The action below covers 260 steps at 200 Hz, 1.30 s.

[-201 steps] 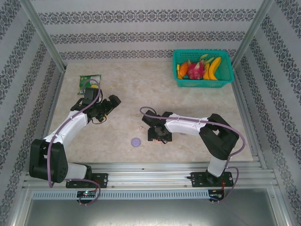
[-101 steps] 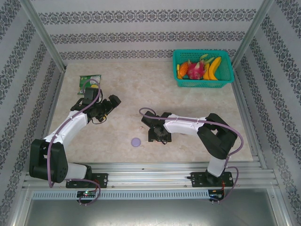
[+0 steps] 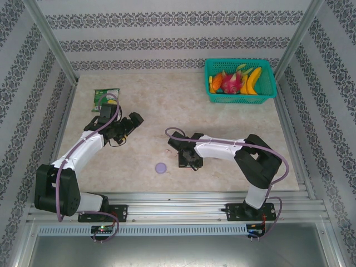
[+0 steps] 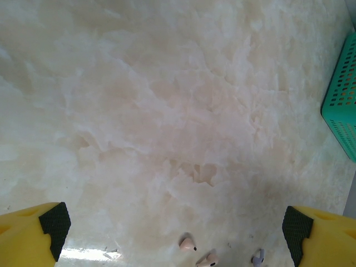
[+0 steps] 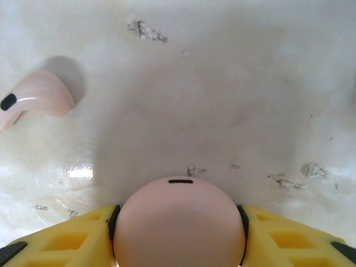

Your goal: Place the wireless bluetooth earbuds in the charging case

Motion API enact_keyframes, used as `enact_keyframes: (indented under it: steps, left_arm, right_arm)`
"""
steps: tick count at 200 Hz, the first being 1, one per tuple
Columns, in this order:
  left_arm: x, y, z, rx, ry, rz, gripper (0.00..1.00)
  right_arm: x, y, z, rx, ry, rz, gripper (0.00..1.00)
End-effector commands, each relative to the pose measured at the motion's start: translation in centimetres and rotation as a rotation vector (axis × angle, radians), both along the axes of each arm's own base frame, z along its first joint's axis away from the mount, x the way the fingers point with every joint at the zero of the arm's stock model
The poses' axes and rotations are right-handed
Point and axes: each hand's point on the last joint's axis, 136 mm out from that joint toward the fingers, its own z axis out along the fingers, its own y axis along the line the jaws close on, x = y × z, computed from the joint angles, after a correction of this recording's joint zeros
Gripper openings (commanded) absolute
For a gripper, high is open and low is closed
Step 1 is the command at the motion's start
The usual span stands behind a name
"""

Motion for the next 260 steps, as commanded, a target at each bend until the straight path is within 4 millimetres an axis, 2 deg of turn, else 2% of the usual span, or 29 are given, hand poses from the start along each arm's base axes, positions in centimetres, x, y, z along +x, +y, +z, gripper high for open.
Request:
enact_keyframes:
  steps: [1,32,64,105,140,161,180,202,226,260]
  left_arm:
    - [0.1,-0.6,0.3,0.011,-0.005,-0.014,1.00]
    - [0.5,-1.0,1.4,0.024,-0.070,-0.037,1.00]
    - [0.9,-0.8,2.4,0.014,-0.147,-0.008,1.00]
    - [1.6,-1.1,2.9,0.009,-0.195,-0.021,1.00]
    - [3.2,-3.0,4.1,-0.034,-0.314,-0.072,1.00]
    - [3.6,-3.7,3.6,-0.034,-0.316,-0.080,1.00]
    - [3.8,-3.8,2.9,-0.016,-0.285,-0.081,1.00]
    - [3.8,-3.3,2.0,0.020,-0.244,-0.062,1.00]
    - [3.6,-2.9,1.6,0.037,-0.227,-0.044,1.00]
    - [3.7,-2.7,1.5,0.039,-0.219,-0.031,1.00]
  right_arm:
    - [-0.1,0.4,1.1,0.039,-0.036,0.008,0.43]
    - [0.7,0.9,3.4,0.093,-0.099,0.011,0.42]
    - [3.1,1.7,6.3,0.184,-0.165,-0.009,0.42]
    - [9.0,3.3,10.0,0.353,-0.233,-0.069,0.40]
    - [14.4,4.9,12.8,0.501,-0.262,-0.143,0.40]
    - [16.8,5.3,13.5,0.547,-0.269,-0.167,0.40]
    - [18.1,4.9,13.0,0.513,-0.262,-0.147,0.41]
    - [18.7,3.7,11.0,0.436,-0.231,-0.097,0.41]
    - [18.4,1.8,8.2,0.328,-0.197,-0.045,0.41]
    - [17.0,-0.4,4.8,0.194,-0.145,0.002,0.41]
